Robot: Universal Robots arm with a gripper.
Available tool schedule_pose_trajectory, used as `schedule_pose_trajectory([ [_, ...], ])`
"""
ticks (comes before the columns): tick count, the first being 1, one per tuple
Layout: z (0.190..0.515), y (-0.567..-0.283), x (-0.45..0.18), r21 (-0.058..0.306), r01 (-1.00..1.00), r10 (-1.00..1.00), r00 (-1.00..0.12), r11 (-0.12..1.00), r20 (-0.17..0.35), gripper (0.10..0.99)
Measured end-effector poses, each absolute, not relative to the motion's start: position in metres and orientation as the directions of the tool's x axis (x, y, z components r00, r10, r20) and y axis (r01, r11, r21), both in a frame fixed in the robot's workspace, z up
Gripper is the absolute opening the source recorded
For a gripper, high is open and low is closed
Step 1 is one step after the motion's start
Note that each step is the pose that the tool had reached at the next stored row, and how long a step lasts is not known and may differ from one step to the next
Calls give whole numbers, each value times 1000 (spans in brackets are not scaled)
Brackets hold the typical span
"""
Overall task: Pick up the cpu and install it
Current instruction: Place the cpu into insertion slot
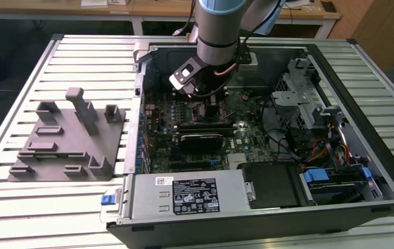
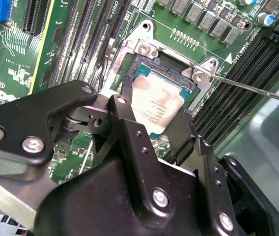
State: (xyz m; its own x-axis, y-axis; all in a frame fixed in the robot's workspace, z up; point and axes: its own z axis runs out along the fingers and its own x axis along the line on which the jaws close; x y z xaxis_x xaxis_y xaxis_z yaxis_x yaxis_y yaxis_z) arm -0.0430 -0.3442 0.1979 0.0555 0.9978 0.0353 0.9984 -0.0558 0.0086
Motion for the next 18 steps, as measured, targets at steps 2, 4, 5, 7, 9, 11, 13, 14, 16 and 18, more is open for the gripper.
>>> schedule_pose_trajectory([
  [2, 198, -344, -43, 8, 999, 998, 48, -48, 35, 525],
  [4, 198, -344, -43, 8, 1000, 999, 30, -30, 35, 525],
  [5, 198, -344, -43, 8, 1000, 999, 23, -23, 35, 525],
  [7, 197, -344, -43, 8, 1000, 999, 18, -18, 35, 525],
  [9, 196, -344, -43, 8, 1000, 999, 17, -17, 35, 525],
  [11, 196, -344, -43, 8, 1000, 999, 16, -17, 35, 525],
  [13, 195, -344, -43, 8, 1000, 999, 16, -17, 35, 525],
  [14, 195, -344, -43, 8, 1000, 999, 16, -17, 35, 525],
  [16, 195, -344, -44, 8, 1000, 999, 16, -17, 35, 525],
  [18, 195, -344, -44, 8, 1000, 999, 16, -17, 35, 525],
])
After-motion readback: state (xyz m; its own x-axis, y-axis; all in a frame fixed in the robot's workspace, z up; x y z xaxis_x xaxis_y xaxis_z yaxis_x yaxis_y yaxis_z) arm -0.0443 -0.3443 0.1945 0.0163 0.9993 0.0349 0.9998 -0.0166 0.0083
